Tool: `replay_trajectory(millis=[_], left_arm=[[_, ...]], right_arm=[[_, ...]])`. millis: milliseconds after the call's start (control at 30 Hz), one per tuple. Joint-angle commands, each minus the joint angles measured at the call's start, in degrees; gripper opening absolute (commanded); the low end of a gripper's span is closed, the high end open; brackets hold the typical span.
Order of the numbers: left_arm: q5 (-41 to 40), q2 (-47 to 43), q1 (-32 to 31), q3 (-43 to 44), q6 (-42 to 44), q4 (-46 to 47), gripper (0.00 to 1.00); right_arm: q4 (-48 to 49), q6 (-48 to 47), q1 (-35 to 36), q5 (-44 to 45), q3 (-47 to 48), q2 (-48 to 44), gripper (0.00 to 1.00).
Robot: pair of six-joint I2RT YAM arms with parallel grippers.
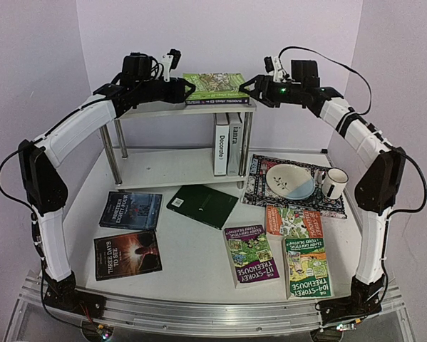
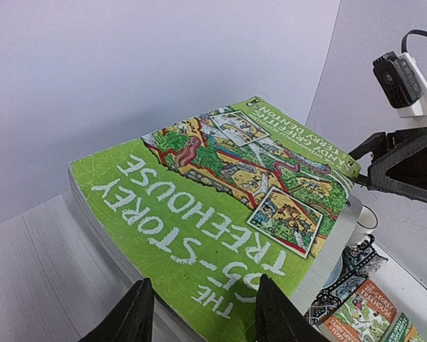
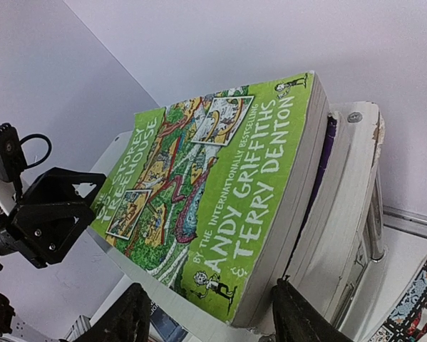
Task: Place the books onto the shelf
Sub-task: Adjust the book pile on the shelf.
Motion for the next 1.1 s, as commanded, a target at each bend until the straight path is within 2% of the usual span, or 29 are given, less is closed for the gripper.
replay_trajectory(millis=[0, 133, 267, 367, 633, 833, 1067], left_arm=[[1.7, 1.1, -0.5, 2.0, -0.7, -0.6, 0.49], [-0.7, 0.0, -0.4, 1.6, -0.9, -0.6, 0.58], [-1.9, -1.8, -0.4, 0.7, -1.0, -0.6, 0.73], [-1.7, -2.4, -0.5, 0.2, -1.9, -0.7, 0.77], [-2.1, -3.7, -0.4, -2.0, -7.8, -2.0, 0.79], [1.3, -2.8, -0.4, -1.4, -9.0, -2.0, 0.7], [6.0, -2.1, -0.4, -0.2, -10.2, -2.1, 0.69]], right_arm=[[1.7, -0.2, 1.1, -1.2, -0.9, -2.2, 0.6], [-0.2, -1.5, 1.1, 1.2, -0.8, -2.5, 0.64], [-0.6, -2.1, 1.1, 3.3, -0.4, -3.0, 0.68], [-0.8, -2.0, 1.1, 3.5, 0.2, -2.8, 0.69], [-1.8, -0.3, 1.1, 3.6, -0.1, -2.2, 0.7], [-1.9, 0.6, 1.1, 2.2, 0.9, -1.8, 0.65], [-2.1, 0.9, 1.1, -0.3, 0.9, -2.0, 0.59]])
